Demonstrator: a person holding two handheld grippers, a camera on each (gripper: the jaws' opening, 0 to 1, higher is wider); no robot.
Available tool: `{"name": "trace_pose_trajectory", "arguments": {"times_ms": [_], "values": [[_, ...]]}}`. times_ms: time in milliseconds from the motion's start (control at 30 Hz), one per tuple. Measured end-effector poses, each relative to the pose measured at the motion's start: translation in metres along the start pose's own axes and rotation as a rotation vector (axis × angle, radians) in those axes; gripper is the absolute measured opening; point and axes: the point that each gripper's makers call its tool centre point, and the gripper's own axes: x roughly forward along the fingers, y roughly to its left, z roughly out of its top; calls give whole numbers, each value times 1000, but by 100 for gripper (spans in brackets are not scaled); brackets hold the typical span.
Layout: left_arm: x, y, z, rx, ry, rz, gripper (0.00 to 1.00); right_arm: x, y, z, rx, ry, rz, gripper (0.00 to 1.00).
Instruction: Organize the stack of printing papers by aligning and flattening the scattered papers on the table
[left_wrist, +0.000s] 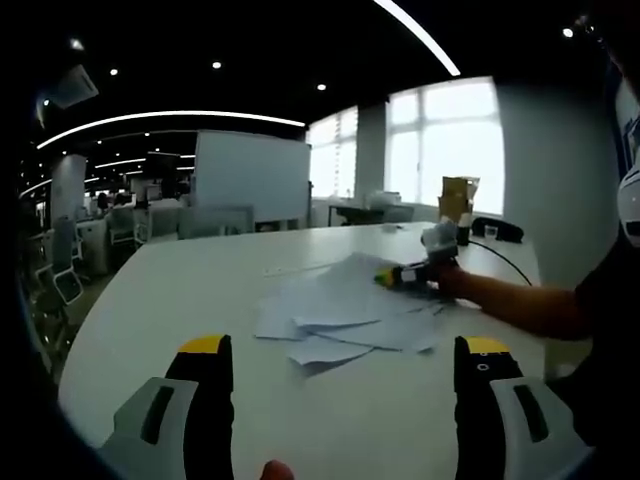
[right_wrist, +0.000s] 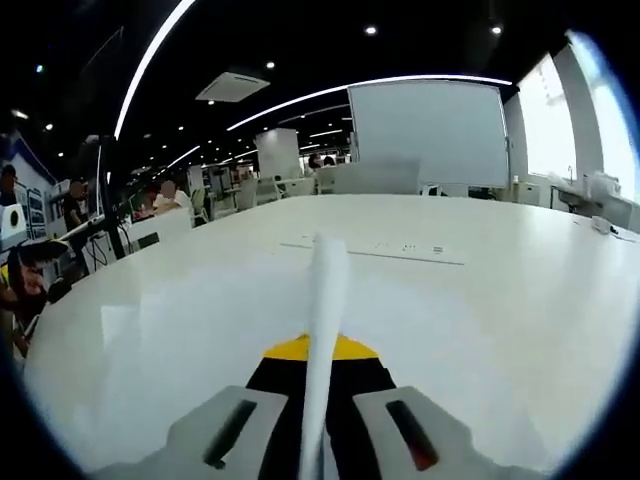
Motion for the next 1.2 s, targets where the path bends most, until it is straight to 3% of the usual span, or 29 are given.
{"name": "trace_pose_trajectory", "arguments": {"times_ms": [400,867,1200], "values": [[0,0,0,-1,-1,2,94,3,-9,0,-12,1,1,0],[0,0,-5,-5,3,3,94,3,-3,0,-7,-5,29,0],[0,0,-5,-4,3,3,94,1,2,3,68,-26,62,0]]}}
